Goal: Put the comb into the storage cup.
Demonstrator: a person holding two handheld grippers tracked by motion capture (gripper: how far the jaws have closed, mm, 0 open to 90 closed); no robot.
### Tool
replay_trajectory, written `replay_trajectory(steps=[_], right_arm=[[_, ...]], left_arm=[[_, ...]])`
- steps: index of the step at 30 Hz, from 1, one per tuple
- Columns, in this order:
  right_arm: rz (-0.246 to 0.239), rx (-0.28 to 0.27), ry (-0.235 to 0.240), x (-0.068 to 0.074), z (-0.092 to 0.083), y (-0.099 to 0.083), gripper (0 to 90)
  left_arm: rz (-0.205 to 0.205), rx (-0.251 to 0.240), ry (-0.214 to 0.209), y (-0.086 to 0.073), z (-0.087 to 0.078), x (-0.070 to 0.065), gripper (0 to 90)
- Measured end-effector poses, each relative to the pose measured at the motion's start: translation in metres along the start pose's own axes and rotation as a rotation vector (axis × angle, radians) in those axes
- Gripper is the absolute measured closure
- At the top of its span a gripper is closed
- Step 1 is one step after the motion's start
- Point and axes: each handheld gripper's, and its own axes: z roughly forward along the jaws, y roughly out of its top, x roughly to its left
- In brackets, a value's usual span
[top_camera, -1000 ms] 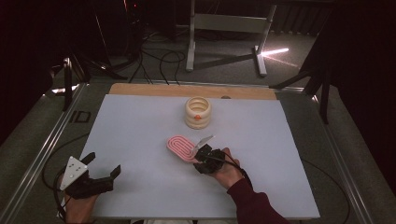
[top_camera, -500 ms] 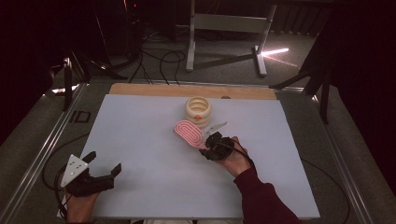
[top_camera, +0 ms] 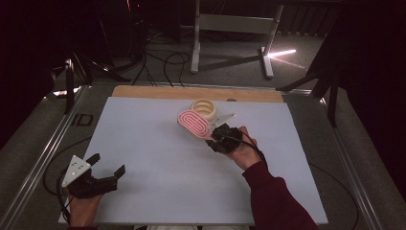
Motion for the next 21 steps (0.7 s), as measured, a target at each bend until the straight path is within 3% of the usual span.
replay_trajectory(steps=[3, 5, 8, 16, 21], right_arm=[[-0.020, -0.017, 0.005, -0.003, -0.001, 0.003, 70.2], [-0.047, -0.042, 0.003, -0.010, -0.001, 0.009, 70.2], [-0.061, -0.055, -0.012, -0.013, -0.001, 0.012, 70.2], [-0.055, -0.098, -0.072, -0.024, 0.008, 0.017, 70.2], [-0.045, -0.115, -0.079, -0.025, 0.014, 0.017, 70.2]], left_arm=[[-0.003, 0.001, -0.003, 0.000, 0.000, 0.000, 0.0], [-0.039, 0.001, -0.027, 0.004, 0.002, 0.001, 0.0], [-0.042, -0.001, -0.032, 0.006, 0.003, 0.001, 0.0], [-0.011, 0.030, -0.043, 0.025, 0.018, -0.008, 0.0], [0.005, 0.046, -0.054, 0.036, 0.029, -0.012, 0.0]])
